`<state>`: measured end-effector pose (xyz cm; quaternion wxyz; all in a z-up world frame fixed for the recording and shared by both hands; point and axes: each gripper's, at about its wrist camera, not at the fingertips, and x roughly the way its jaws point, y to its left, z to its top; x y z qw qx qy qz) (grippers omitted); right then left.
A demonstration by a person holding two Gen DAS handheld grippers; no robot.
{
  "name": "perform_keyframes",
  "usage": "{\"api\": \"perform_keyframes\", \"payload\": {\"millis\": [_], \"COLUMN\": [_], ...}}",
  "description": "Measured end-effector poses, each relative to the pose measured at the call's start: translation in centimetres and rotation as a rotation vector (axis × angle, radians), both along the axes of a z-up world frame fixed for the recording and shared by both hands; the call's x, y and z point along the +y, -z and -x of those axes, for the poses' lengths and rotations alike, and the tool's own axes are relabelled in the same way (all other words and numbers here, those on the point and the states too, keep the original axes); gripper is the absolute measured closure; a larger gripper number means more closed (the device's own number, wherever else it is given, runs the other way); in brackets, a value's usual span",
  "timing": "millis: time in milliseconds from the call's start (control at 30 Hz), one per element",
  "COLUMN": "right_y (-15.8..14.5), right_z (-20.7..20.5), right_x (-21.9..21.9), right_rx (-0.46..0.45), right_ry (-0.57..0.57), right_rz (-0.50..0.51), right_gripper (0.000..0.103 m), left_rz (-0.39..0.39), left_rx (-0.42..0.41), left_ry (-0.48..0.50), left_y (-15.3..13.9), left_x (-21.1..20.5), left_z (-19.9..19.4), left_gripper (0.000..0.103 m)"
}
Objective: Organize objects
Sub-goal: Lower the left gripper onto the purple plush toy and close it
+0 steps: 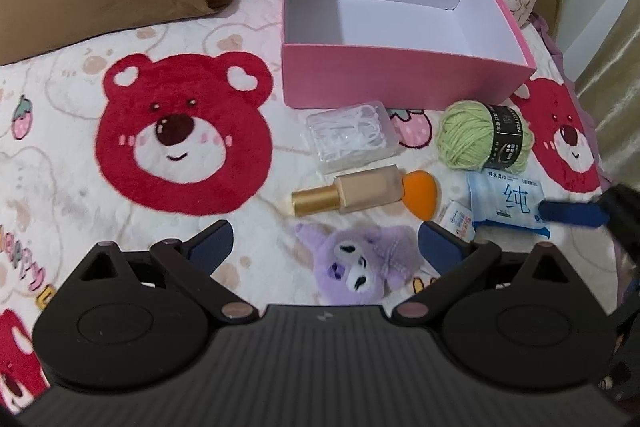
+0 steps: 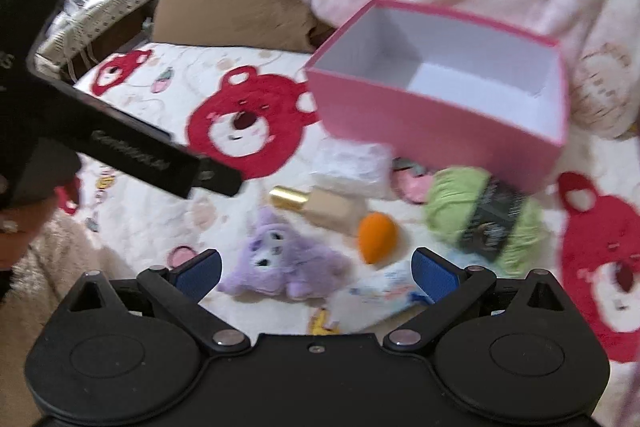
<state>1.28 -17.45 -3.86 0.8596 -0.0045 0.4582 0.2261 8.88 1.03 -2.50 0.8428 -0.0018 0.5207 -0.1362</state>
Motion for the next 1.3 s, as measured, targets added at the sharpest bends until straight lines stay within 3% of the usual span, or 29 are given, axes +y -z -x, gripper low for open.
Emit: {"api": "perform_keyframes", "payload": {"millis": [233, 300, 433, 567, 733, 1133, 1200, 1233, 1300], "right_y": [4.9, 5.9, 8.0, 9.9, 10.9, 12.5, 12.6, 12.6, 12.3], "right_z": [-1.6, -1.9, -2.5, -2.9, -2.7, -2.6, -2.6, -2.5, -2.3], "right_x": [1.9, 2.3, 3.2, 3.5, 4.9, 5.9, 5.9, 5.9, 5.8], "right_rx": [0.090, 0.088, 0.113, 0.163, 0.141, 0.134, 0.125, 0.119, 0.107], "right_ry": [-0.048, -0.050, -0.059, -0.033, -0.060, -0.027, -0.012, -0.005, 0.016], "right_rz": [-0.100, -0.110, -0.094, -0.078, -0.010, 0.073, 0.068, 0.062, 0.043], "right_gripper": [0.005, 0.005, 0.005, 0.005, 0.005, 0.004, 0.006, 0.009, 0.013], "left_rz": [0.023, 0.057, 0.065, 0.077, 0.084, 0.110, 0.128, 0.142, 0.139], "left_rx": [0.035, 0.072, 0.124, 0.146, 0.179, 0.204, 0.207, 0.208, 0.187], "left_ry": [0.069, 0.049, 0.048, 0.034, 0.042, 0.005, 0.006, 0.015, 0.048], "left_y": [3.1, 4.4, 6.9, 8.0, 9.3, 10.7, 10.9, 10.8, 10.3], "left_x": [-1.0, -0.5, 0.2, 0.5, -0.1, -0.5, -0.6, -0.7, -0.9], "left_z": [-1.6, -1.6, -1.4, -1.3, -1.1, -0.8, -0.8, -0.8, -0.5], "left_gripper": [0.004, 0.008, 0.027, 0.029, 0.039, 0.039, 0.047, 0.056, 0.056]}}
